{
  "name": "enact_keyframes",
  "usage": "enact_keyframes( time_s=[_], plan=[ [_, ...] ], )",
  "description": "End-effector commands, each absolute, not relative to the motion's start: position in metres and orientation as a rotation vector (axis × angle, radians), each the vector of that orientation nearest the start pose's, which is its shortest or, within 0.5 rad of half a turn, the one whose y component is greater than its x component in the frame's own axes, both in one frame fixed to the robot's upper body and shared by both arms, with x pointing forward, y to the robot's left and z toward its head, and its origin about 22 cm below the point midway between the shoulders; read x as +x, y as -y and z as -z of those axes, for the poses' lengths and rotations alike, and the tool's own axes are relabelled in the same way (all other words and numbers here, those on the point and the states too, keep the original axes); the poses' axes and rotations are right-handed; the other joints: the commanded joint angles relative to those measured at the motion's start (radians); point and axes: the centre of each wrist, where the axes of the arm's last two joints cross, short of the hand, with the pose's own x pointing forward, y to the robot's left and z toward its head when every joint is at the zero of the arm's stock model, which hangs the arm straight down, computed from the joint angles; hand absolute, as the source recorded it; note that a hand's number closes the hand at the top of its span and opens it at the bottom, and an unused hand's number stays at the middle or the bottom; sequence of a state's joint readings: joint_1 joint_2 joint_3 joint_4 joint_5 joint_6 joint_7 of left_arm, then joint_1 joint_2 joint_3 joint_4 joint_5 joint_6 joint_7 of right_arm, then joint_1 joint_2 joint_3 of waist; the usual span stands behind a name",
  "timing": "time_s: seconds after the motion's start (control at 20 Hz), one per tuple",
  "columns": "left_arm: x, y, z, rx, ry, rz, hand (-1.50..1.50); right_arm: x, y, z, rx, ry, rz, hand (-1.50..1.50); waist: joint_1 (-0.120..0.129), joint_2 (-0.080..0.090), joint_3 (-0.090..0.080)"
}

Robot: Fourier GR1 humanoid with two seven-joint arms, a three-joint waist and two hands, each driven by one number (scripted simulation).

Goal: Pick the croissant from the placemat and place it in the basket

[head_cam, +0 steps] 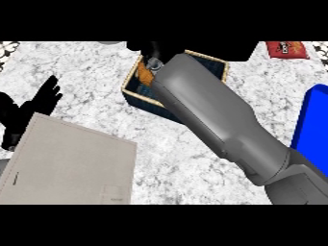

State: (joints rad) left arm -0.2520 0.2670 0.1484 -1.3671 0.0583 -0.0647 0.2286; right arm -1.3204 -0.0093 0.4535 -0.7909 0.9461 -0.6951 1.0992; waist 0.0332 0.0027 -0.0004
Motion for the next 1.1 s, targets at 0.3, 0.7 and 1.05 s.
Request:
enact_keyframes(
  time_s=[0.3, 0.7, 1.05],
  plan=[
    [0.286, -0.323, -0.034, 0.216, 1.368, 0.061, 0.0, 0.4, 0.016, -0.247, -0.899, 1.665, 0.407, -1.5, -0.053, -0.02, 0.002],
    [0.28, -0.337, -0.029, 0.249, 1.356, 0.02, 0.0, 0.354, 0.066, -0.217, -0.773, 1.618, 0.404, -1.5, -0.115, -0.033, 0.003],
    [0.272, -0.337, -0.026, 0.25, 1.357, 0.006, 0.0, 0.283, 0.13, -0.2, -0.738, 1.593, 0.27, -1.5, -0.114, -0.028, 0.002]
  ],
)
